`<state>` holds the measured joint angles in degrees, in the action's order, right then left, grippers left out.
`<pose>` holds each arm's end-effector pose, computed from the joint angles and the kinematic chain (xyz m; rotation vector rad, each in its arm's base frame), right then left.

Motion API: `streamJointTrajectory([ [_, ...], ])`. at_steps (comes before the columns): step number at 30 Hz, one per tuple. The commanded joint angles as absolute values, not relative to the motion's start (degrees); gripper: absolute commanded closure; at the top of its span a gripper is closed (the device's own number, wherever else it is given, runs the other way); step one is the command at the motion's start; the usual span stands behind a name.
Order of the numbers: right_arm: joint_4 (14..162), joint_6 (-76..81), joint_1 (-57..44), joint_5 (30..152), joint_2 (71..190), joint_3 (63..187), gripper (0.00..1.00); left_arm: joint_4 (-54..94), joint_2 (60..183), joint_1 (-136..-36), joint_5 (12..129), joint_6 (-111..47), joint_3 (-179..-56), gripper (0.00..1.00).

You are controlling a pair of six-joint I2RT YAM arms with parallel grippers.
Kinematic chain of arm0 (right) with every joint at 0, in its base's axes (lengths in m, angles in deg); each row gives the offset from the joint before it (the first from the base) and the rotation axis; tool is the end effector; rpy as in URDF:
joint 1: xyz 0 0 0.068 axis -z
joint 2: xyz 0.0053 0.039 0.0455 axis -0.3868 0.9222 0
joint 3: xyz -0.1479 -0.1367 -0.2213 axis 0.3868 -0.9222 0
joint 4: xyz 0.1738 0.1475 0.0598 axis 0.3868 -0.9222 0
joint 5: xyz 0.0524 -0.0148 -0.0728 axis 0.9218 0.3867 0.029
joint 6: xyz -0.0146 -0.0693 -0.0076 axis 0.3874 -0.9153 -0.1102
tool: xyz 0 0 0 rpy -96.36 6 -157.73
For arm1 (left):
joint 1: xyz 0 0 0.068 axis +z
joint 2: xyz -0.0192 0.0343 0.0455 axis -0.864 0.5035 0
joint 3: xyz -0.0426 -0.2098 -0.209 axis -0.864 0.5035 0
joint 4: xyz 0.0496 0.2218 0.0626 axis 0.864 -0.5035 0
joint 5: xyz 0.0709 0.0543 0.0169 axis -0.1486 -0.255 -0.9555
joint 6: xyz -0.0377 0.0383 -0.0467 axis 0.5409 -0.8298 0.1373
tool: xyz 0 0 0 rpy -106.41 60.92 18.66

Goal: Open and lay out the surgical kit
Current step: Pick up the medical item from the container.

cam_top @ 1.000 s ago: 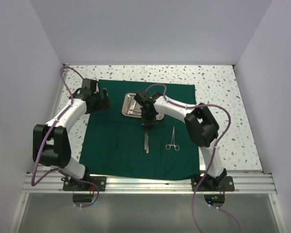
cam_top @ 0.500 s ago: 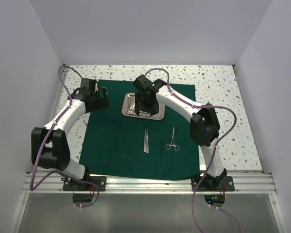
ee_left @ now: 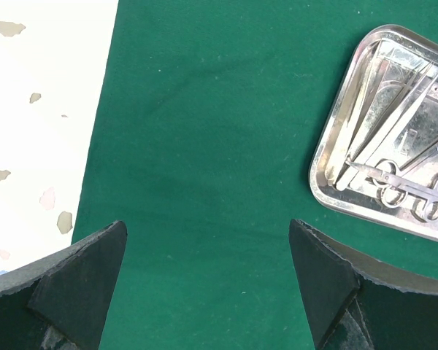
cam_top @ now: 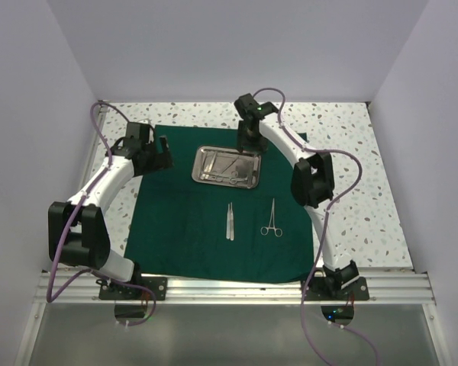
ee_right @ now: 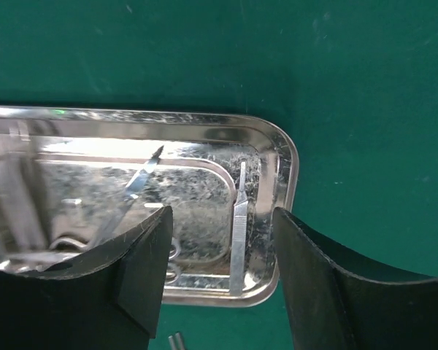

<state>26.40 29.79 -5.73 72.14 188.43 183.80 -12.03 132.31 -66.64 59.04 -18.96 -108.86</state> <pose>0.4568 0.2344 0.2261 0.1892 2.6831 0.0579 0.3041 -0.0334 0.2701 -0.4037 2.4617 -0.1597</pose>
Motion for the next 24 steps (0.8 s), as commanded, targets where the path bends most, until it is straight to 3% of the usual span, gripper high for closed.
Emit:
streamJointTrajectory([
  [1,24.7,28.4,-7.0,71.0,189.2,184.7,0.4,-12.4,130.4,-66.3,58.4,-19.5,-111.4,0.04],
  [17,26.5,31.0,-6.9,72.0,192.1,178.6,0.53,-13.3,132.9,-66.3,57.4,-20.0,-113.3,0.04],
  [24,30.9,33.8,-7.4,75.5,186.9,166.7,0.56,-13.4,133.7,-66.3,57.0,-20.0,-113.2,0.04],
])
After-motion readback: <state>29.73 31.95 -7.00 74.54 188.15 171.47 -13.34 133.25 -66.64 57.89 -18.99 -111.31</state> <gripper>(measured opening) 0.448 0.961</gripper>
